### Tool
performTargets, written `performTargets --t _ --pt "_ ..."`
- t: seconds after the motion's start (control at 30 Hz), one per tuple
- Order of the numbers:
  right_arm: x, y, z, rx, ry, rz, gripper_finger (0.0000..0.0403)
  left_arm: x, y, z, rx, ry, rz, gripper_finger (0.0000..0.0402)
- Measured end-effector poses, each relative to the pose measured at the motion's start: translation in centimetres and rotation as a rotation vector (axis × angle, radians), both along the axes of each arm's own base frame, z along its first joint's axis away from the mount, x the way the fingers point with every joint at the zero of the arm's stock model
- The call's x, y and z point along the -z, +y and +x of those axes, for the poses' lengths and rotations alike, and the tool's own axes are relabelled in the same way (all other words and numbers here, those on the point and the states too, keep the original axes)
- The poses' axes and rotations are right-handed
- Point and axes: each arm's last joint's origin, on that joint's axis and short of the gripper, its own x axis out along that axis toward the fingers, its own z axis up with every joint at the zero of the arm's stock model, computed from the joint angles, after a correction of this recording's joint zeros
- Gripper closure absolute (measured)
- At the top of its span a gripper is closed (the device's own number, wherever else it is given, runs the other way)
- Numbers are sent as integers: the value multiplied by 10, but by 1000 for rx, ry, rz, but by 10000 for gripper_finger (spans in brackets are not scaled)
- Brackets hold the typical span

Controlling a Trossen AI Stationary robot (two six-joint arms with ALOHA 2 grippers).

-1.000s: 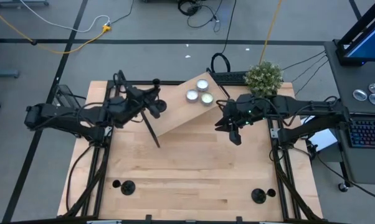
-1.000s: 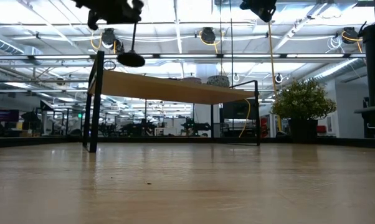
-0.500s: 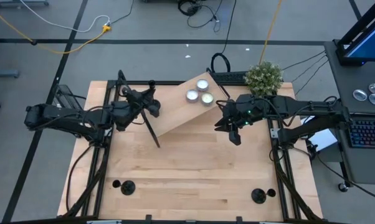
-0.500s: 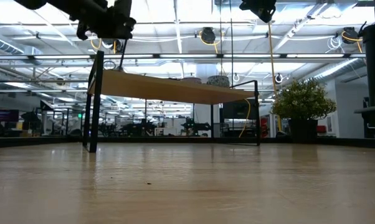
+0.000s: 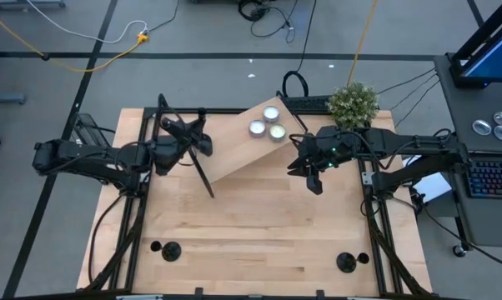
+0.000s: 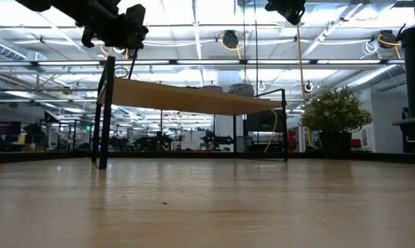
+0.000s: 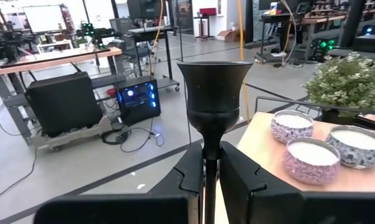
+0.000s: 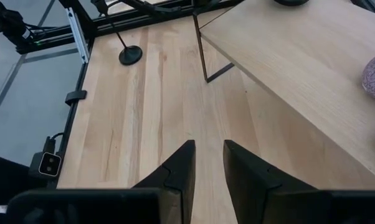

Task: Pick & Place candle stick holders
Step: Put the top black candle holder on the shelf

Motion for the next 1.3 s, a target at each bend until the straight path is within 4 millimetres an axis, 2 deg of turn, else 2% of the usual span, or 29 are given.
performTargets --t 0.33,0.53,0.67,1.07,1.3 --pt "0 0 0 0 0 0 330 4 6 0 4 0 -32 371" --pt "0 0 0 0 0 0 330 7 7 2 2 -3 -57 331" --pt "0 0 0 0 0 0 330 8 7 2 -2 -6 -59 319" --pt "0 0 0 0 0 0 330 8 -2 3 29 51 -18 315" --pt "0 0 0 0 0 0 330 8 -10 1 -17 122 41 314"
